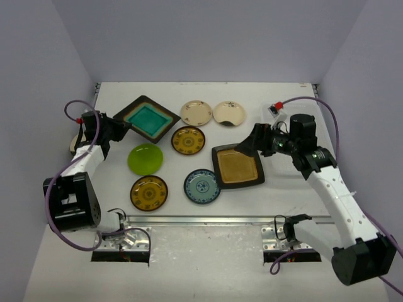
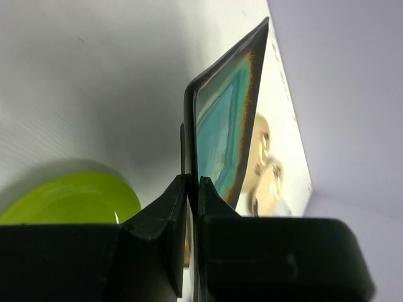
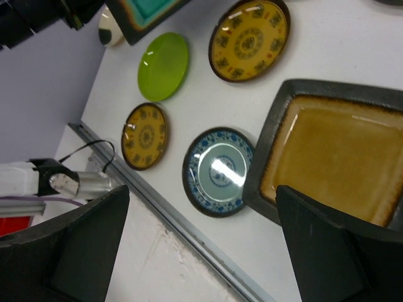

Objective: Place the plates into the plastic bin on the countertop

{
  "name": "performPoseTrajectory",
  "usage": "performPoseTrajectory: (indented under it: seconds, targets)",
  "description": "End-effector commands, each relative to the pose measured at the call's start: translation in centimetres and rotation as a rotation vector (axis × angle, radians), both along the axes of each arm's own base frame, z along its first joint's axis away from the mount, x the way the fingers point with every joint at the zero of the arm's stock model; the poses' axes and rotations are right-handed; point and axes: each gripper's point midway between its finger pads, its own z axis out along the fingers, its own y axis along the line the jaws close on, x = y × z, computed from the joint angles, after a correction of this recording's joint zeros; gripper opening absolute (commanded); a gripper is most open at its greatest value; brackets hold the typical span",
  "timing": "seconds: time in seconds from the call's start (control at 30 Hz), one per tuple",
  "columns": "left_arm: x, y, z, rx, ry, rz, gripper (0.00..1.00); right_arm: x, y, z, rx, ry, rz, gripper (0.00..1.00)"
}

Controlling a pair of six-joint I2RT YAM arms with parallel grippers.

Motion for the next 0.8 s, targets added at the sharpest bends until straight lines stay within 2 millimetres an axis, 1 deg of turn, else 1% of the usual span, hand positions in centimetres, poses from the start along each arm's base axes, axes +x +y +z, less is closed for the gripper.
performPoseTrajectory:
  seconds: [0.0,0.07,0.1,0.13,0.17,0.23,0.27,0.37,0.4,0.47,0.57,0.67,0.73,0.77]
  targets:
    - [-0.6,-6.6,11.5,-0.076,-0.419,-0.344,0.0,2.8,2.4,3.9,0.093,-0.04,0.103,0.99]
    - [-2.2,-9.7,12.1,-0.114,-0.453,-0.484,0.0,3.9,3.4,3.1,0.114,0.016,0.142,0.99]
    - [-3.0,-11.0,12.3,-0.134,-0.464,-0.546,0.0,4.5,3.8,3.3,0.119,0.022,0.151,0.99]
    - [-3.7,-12.0,12.4,-0.151,-0.468,-0.587,0.0,5.2,4.1,3.1,0.113,0.031,0.149,0.99]
    - [-4.3,-12.9,12.2,-0.165,-0.468,-0.617,0.0,5.9,4.4,2.5,0.102,0.05,0.144,0.99]
    - [-5.7,-15.3,13.1,-0.19,-0.499,-0.693,0.0,6.9,5.0,2.5,0.088,0.051,0.138,0.99]
    - [-6.3,-16.7,13.5,-0.198,-0.511,-0.734,0.0,7.5,5.4,2.0,0.087,0.07,0.143,0.98]
    - [-7.6,-19.2,14.3,-0.22,-0.525,-0.801,0.0,8.5,6.0,0.8,0.083,0.106,0.149,0.94]
    - [-8.1,-20.0,14.7,-0.235,-0.534,-0.823,0.0,8.9,6.3,0.1,0.086,0.119,0.155,0.93]
    - [-9.0,-20.9,15.6,-0.26,-0.555,-0.845,0.0,8.6,6.8,-1.0,0.112,0.153,0.185,0.87]
    - [-9.9,-21.7,16.1,-0.274,-0.563,-0.877,0.0,8.4,7.2,-1.2,0.14,0.161,0.205,0.78]
    - [-10.0,-21.7,16.0,-0.276,-0.56,-0.873,0.0,7.6,7.5,-1.0,0.175,0.161,0.23,0.45]
    - [-10.1,-21.8,15.6,-0.279,-0.551,-0.879,0.0,7.2,7.6,-0.6,0.198,0.156,0.239,0.17]
    - [-10.2,-21.8,15.6,-0.28,-0.55,-0.88,0.0,7.0,7.6,-0.7,0.204,0.166,0.242,0.07]
